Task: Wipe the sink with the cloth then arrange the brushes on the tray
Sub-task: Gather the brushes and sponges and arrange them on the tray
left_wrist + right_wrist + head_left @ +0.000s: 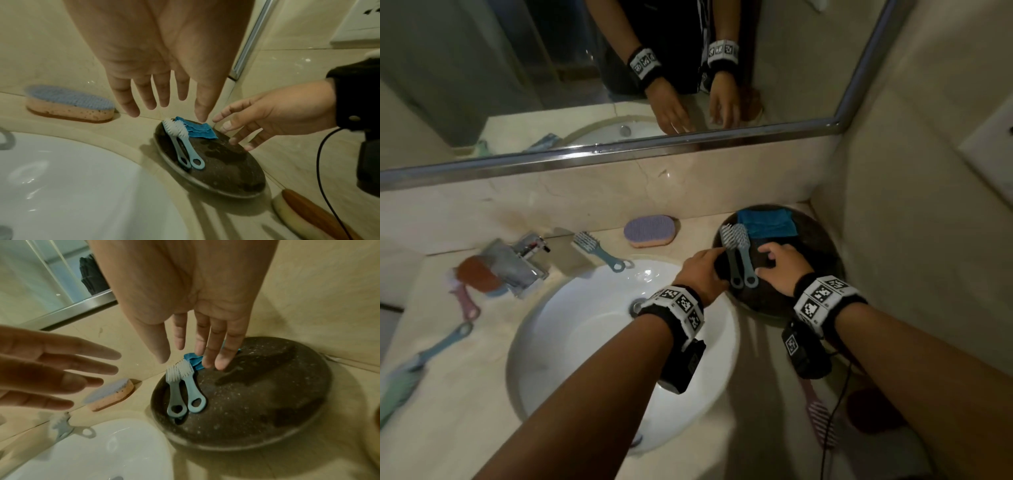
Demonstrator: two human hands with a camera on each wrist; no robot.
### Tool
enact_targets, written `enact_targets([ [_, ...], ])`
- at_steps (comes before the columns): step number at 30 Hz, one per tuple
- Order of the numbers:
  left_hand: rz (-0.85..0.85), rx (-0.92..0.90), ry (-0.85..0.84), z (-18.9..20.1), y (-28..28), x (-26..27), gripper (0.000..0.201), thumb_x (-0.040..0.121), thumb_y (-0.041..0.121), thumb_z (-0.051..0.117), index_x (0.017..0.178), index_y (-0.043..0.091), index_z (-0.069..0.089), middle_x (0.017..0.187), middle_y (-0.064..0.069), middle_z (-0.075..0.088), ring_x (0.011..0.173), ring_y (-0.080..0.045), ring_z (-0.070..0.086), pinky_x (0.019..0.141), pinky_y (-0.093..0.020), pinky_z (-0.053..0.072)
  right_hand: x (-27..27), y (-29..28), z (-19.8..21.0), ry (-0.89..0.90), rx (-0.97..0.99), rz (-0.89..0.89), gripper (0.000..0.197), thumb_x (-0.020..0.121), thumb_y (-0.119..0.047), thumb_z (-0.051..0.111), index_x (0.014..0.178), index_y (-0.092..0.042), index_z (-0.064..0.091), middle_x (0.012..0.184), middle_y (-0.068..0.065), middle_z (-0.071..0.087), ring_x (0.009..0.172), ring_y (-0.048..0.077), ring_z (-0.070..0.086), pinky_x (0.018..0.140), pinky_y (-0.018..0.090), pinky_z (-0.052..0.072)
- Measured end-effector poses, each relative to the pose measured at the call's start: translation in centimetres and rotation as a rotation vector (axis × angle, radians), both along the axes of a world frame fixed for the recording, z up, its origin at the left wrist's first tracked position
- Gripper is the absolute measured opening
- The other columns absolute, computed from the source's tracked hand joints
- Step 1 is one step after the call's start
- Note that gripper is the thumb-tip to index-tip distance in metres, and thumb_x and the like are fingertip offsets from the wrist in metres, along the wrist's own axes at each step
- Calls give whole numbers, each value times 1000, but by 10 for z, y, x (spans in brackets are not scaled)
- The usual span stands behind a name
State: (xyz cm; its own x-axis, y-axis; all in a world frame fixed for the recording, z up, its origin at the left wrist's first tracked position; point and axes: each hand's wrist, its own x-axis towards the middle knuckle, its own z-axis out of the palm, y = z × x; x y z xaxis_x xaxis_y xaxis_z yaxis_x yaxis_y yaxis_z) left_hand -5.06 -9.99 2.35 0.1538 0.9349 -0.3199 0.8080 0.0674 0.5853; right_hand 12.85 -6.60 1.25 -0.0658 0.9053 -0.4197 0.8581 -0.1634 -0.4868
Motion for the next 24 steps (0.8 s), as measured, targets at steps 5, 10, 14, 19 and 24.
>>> enact_targets([
  [5, -66, -12, 34, 4, -32, -5, 66, 87, 25, 61, 144, 18, 30, 147, -7, 36, 135, -25, 35, 112, -34, 29, 6, -46, 14, -3, 15, -57, 49, 86, -23, 64, 131, -17, 47, 132, 14, 45, 118, 30, 51, 101, 35, 43],
  [10, -228, -28, 49, -5, -64, 1, 65, 87, 28, 60, 144, 18, 30, 150, -8, 32, 136, -28, 33, 112, -37, 30, 14, -100, 25, -18, -40, -165, 47, 87, -20, 61, 132, -16, 46, 133, 13, 46, 118, 28, 51, 96, 31, 40],
  [14, -363, -46, 73, -26, -89, 15, 63, 87, 29, 60, 143, 20, 33, 149, -7, 34, 135, -30, 34, 110, -41, 33, 23, -152, 27, -76, -96, -224, 42, 90, -24, 60, 129, -14, 50, 127, 6, 55, 114, 25, 54, 85, 24, 41],
  [19, -547, -81, 130, -36, -111, 52, 62, 88, 29, 58, 144, 24, 30, 152, -3, 28, 136, -29, 30, 111, -43, 31, 41, -202, 9, -109, -185, -250, 35, 92, -33, 50, 121, -15, 54, 122, 10, 58, 113, 26, 55, 100, 34, 43],
  [24, -604, -51, 134, -45, -110, 87, 55, 87, 20, 55, 138, 28, 36, 148, 3, 33, 133, -25, 33, 108, -42, 35, 57, -210, -20, -201, -197, -200, 45, 89, -25, 54, 132, -16, 44, 133, 10, 44, 121, 27, 49, 103, 36, 41],
])
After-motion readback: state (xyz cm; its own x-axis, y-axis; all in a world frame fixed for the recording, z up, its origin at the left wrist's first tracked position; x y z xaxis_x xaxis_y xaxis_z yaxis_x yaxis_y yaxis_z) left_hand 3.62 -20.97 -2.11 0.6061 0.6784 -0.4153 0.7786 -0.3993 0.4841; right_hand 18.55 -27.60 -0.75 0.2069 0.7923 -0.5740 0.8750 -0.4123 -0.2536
